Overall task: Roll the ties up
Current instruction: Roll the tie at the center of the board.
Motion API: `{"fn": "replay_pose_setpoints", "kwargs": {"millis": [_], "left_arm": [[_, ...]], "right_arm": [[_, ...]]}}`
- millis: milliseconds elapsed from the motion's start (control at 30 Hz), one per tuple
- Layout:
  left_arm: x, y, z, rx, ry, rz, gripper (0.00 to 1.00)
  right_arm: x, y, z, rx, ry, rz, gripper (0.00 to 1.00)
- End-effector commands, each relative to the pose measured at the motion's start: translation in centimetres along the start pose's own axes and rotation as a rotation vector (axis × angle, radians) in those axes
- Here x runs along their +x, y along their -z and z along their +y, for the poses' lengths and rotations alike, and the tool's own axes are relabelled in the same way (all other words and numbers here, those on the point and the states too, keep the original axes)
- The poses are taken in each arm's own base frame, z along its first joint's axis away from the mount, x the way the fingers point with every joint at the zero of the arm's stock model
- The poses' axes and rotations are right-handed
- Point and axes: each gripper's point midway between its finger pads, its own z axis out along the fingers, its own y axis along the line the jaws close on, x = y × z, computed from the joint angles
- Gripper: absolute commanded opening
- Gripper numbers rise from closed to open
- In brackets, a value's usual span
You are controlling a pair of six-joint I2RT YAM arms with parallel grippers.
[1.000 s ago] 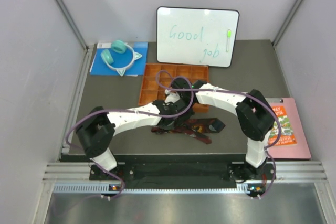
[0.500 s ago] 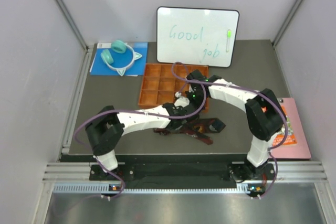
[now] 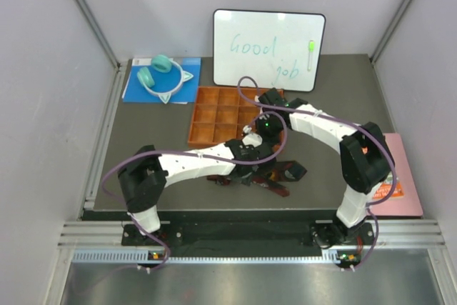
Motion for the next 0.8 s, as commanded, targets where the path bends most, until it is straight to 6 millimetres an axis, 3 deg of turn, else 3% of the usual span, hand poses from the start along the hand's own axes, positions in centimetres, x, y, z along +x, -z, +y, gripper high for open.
{"fn": "replay_pose_setpoints", "kwargs": {"millis": [0, 133, 233, 267, 300, 367, 400, 467, 500, 633, 767], "left_arm": [[-3.8, 4.9, 0.3, 0.075, 0.075, -0.119, 0.8], [-4.4, 7.5, 0.3, 0.144, 0.199, -0.13, 0.66], [-3.2, 8.2, 1.0, 0.182, 0.275, -0.126, 0.53], [-1.6, 7.3, 1.5, 0.172, 0.277, -0.101, 0.43], [-1.4, 8.1, 1.9, 0.207, 0.31, -0.119, 0.4], [-0.5, 7.9, 1.7, 0.25, 0.374, -0.117, 0.29], [1.2, 7.2, 2.4, 0.249, 0.386, -0.103, 0.2], [2.0, 6.9, 2.4, 0.283, 0.46, -0.104, 0.14], [3.7, 5.5, 2.7, 0.263, 0.467, -0.076, 0.1], [5.5, 4.1, 2.1, 0.304, 0.557, -0.053, 0.02], [5.7, 3.3, 1.3, 0.342, 0.646, -0.061, 0.0]], "right_arm": [[-2.9, 2.8, 3.4, -0.101, 0.078, -0.089, 0.07], [-3.1, 3.0, 5.4, -0.126, 0.152, -0.078, 0.07], [-3.0, 2.8, 7.1, -0.122, 0.209, -0.053, 0.07], [-2.9, 2.7, 7.4, -0.117, 0.224, -0.048, 0.07], [-3.0, 2.8, 8.4, -0.124, 0.249, -0.055, 0.07], [-2.9, 2.0, 8.6, -0.099, 0.263, -0.039, 0.07], [-2.8, 2.0, 9.4, -0.102, 0.276, -0.04, 0.07], [-2.5, 0.9, 9.5, -0.091, 0.275, -0.011, 0.07], [-2.5, 0.7, 9.9, -0.09, 0.284, -0.012, 0.07], [-1.9, -1.1, 9.9, -0.048, 0.292, 0.012, 0.07], [-1.6, -2.6, 10.4, -0.032, 0.302, 0.02, 0.06]]}}
